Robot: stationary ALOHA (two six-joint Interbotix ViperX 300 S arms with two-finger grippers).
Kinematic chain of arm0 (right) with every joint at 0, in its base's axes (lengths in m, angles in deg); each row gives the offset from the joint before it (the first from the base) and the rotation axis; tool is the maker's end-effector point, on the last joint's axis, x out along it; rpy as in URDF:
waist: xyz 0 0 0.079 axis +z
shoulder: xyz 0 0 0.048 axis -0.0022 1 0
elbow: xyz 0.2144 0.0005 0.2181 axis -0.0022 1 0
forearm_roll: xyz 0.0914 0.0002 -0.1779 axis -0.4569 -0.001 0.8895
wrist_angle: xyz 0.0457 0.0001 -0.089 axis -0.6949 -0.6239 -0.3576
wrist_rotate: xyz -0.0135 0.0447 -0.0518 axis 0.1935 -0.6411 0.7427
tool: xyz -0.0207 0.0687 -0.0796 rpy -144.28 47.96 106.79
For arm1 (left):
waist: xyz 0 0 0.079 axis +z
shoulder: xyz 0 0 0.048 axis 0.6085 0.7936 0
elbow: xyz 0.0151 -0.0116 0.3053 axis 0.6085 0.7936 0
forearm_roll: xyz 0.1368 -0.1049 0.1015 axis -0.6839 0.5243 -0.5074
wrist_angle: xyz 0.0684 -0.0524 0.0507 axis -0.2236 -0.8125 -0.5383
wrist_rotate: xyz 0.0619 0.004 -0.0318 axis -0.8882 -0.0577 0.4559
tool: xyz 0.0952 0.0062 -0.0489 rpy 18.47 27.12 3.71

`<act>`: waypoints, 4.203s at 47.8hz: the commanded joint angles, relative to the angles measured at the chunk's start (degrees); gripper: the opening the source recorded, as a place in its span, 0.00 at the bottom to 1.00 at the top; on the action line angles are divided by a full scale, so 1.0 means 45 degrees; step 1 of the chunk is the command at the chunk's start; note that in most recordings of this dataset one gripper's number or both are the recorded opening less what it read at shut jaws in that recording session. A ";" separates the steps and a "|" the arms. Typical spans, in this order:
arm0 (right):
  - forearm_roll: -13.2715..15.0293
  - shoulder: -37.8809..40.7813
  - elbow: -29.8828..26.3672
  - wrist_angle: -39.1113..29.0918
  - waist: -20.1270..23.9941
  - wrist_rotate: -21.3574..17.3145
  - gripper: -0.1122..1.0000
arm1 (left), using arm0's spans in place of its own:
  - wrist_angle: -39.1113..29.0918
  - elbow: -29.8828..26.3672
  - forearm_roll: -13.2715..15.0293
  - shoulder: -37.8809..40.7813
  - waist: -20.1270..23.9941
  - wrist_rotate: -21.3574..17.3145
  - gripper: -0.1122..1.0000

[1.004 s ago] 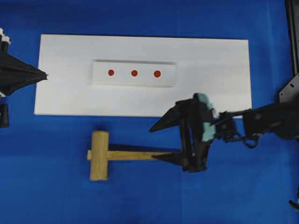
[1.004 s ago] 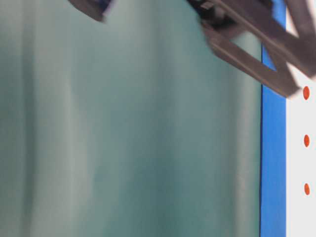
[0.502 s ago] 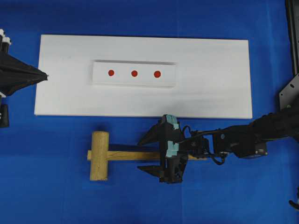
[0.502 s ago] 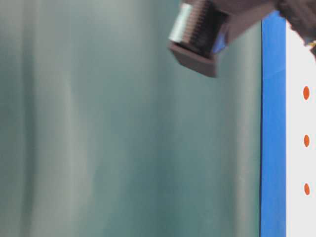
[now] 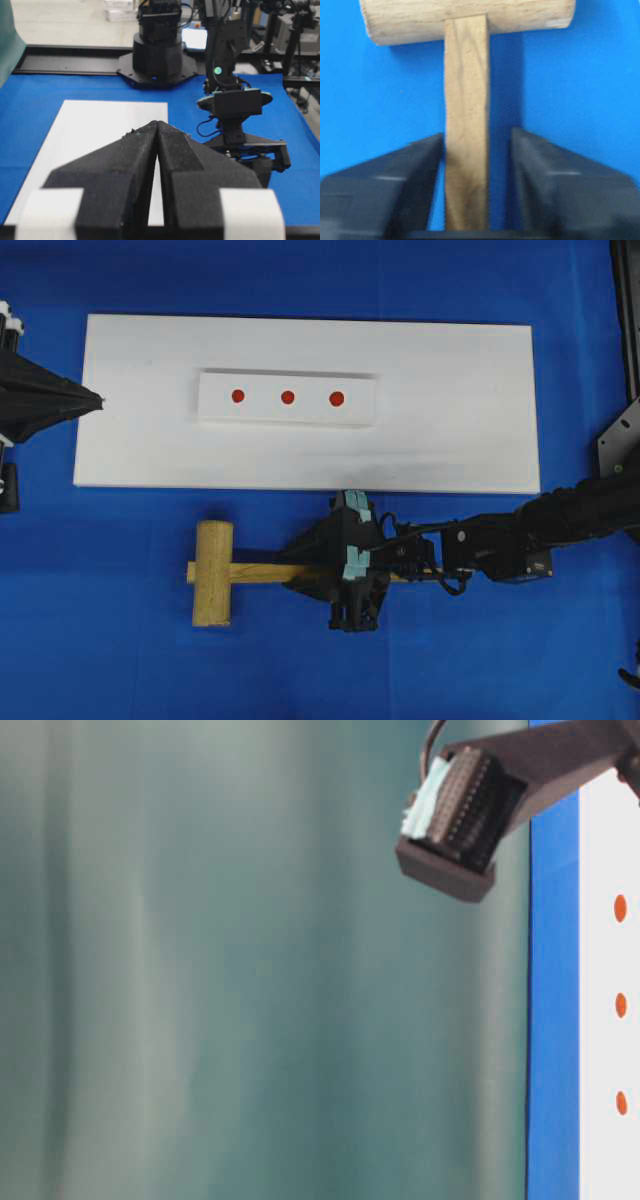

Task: Hit the mark with a hammer.
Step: 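Lift the mallet with the right gripper and swing it over the board, then bring the left gripper to the mallet head and grip it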

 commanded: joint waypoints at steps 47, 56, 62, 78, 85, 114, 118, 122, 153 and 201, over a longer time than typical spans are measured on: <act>0.0059 -0.5957 0.0742 -0.2832 -0.0234 0.1484 0.19 | -0.0195 -0.0117 0.0039 0.0020 0.0078 0.0195 0.10; 0.0059 -0.6094 0.0762 -0.3203 -0.1309 0.2266 0.19 | -0.0195 -0.0117 0.0039 0.0039 0.0078 0.0215 0.10; 0.0078 -0.6289 0.0762 -0.3906 -0.2305 0.3320 0.19 | -0.0195 -0.0117 0.0039 0.0039 0.0078 0.0215 0.10; 0.0078 -0.6816 0.0781 -0.4375 -0.3984 0.5234 0.19 | -0.0195 -0.0117 0.0039 0.0039 0.0078 0.0215 0.10; 0.0410 -0.6797 0.0801 -0.4199 -0.4043 0.5586 0.19 | -0.0195 -0.0117 0.0039 0.0039 0.0078 0.0215 0.10; 0.1367 -0.6797 0.0762 -0.0410 -0.4766 1.3789 0.19 | -0.0195 -0.0098 0.0078 0.0059 0.0078 0.1074 0.10; 0.1230 -0.6797 0.0762 -0.0039 -0.4727 1.4883 0.19 | -0.0195 -0.0098 0.0078 0.0020 0.0078 0.1094 0.10; 0.1055 -0.6797 0.0781 0.0176 -0.4668 1.5645 0.19 | -0.0176 -0.0098 0.0078 -0.0020 0.0078 0.1094 0.10; 0.0723 -0.6797 0.0820 0.0156 -0.4414 1.6367 0.19 | -0.0195 -0.0039 0.0117 0.0078 0.0918 0.2109 0.31; 0.0449 -0.6816 0.0820 -0.0137 -0.4434 1.6387 0.19 | 0.3262 -0.1875 0.0195 0.4805 0.1211 0.3379 0.95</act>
